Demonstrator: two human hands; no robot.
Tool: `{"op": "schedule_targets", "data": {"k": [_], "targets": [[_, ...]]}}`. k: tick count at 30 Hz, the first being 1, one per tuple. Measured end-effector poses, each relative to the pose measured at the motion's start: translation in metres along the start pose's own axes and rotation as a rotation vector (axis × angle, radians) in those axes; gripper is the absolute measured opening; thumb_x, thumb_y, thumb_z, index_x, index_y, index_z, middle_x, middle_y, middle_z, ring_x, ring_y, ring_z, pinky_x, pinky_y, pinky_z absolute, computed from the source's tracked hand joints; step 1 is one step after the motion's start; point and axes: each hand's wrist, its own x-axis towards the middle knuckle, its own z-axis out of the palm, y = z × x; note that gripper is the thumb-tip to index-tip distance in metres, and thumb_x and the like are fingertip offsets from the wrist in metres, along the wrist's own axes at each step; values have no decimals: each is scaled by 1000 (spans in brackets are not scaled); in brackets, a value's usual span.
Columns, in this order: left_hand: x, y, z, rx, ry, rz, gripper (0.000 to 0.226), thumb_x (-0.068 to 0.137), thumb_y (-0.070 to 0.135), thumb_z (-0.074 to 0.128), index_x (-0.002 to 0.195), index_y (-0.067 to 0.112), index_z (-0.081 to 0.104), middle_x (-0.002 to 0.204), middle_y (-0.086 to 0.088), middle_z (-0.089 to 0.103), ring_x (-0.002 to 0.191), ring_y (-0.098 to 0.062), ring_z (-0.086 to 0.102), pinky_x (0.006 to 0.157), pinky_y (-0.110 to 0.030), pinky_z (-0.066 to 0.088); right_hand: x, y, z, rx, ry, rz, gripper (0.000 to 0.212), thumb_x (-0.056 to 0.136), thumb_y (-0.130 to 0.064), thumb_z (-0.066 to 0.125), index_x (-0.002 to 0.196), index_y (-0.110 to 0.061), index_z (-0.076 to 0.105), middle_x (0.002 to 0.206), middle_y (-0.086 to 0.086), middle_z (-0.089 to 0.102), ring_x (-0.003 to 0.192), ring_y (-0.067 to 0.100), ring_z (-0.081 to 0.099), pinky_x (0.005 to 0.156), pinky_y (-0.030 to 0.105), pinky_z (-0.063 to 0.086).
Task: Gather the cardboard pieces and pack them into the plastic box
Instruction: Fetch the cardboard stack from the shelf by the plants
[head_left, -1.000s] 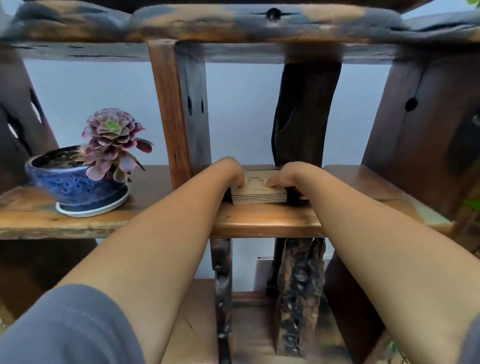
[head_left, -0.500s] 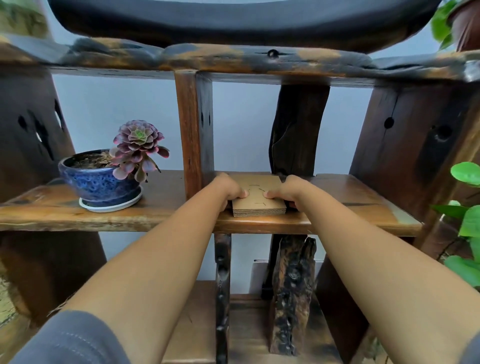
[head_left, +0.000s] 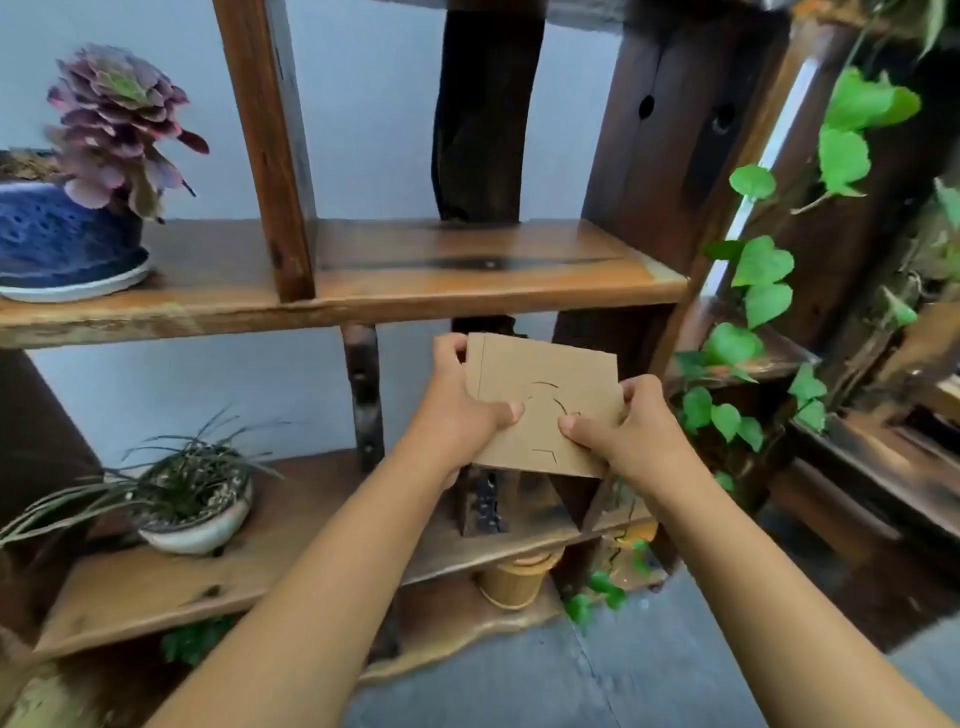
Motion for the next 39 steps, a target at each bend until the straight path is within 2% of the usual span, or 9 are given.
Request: {"op": "schedule_targets", "data": {"k": [2, 5, 9, 12, 16, 21, 27, 31, 39], "targets": [[-30, -31, 26, -50, -37, -57, 73, 71, 10, 81, 118, 40, 33, 105, 14, 56, 95, -6, 57, 75, -31, 58, -36, 40, -10, 30, 0, 55, 58, 71, -34, 83, 106, -19, 40, 105, 0, 56, 92, 13, 58, 69, 35, 53], [-86, -74, 86, -77, -150, -203, 68, 70, 5, 80, 121, 29, 40, 107, 4, 63, 95, -11, 63, 78, -37, 58, -96, 112, -37, 82, 73, 201, 57, 71, -26, 84, 108, -17, 42, 112, 8, 57, 102, 25, 60, 83, 51, 56], [-165, -106, 158, -123, -349, -457, 54, 74, -8, 73, 122, 4, 52, 114, -20, 69, 105, -36, 67, 94, -57, 51, -181, 196, -76, 150, 174, 380, 57, 72, -23, 83, 110, -17, 41, 111, 8, 56, 100, 22, 59, 81, 42, 55], [-218, -111, 194, -101, -415, -521, 52, 76, -15, 68, 122, 1, 50, 115, -24, 67, 107, -38, 65, 97, -58, 49, -241, 238, -102, 219, 191, 460, 52, 75, -22, 82, 105, -17, 40, 94, -8, 53, 85, 8, 56, 65, 24, 45], [-278, -112, 237, -39, -566, -520, 48, 76, -21, 64, 115, 4, 48, 116, -26, 64, 101, -32, 63, 99, -56, 48, -319, 277, -136, 338, 246, 586, 50, 77, -22, 81, 107, -16, 41, 93, -7, 55, 82, 3, 56, 61, 13, 47], [-332, -110, 294, 14, -847, -528, 64, 60, -6, 71, 118, 4, 47, 114, -23, 66, 96, -29, 66, 88, -47, 54, -408, 305, -170, 428, 441, 728, 52, 77, -20, 81, 115, -16, 46, 104, 6, 60, 95, 18, 62, 85, 37, 53], [-390, -105, 360, 127, -1253, -468, 64, 59, 1, 72, 119, 12, 51, 111, -13, 71, 95, -20, 70, 73, -34, 56, -503, 325, -204, 574, 689, 779, 51, 77, -20, 80, 116, -24, 50, 104, 4, 69, 94, 17, 70, 90, 45, 56], [-435, -97, 408, 208, -1541, -453, 60, 61, 5, 75, 115, 19, 54, 100, -3, 76, 90, -15, 74, 64, -28, 58, -565, 330, -213, 607, 915, 864, 45, 77, -26, 78, 112, -30, 51, 105, -3, 70, 94, 11, 69, 87, 38, 59], [-543, -103, 477, 347, -1925, -446, 59, 60, 6, 75, 114, 16, 53, 110, -12, 71, 103, -26, 68, 85, -44, 56, -653, 330, -213, 739, 1370, 1052, 40, 80, -17, 76, 111, -31, 54, 100, 2, 66, 83, 7, 69, 76, 29, 60]]}}
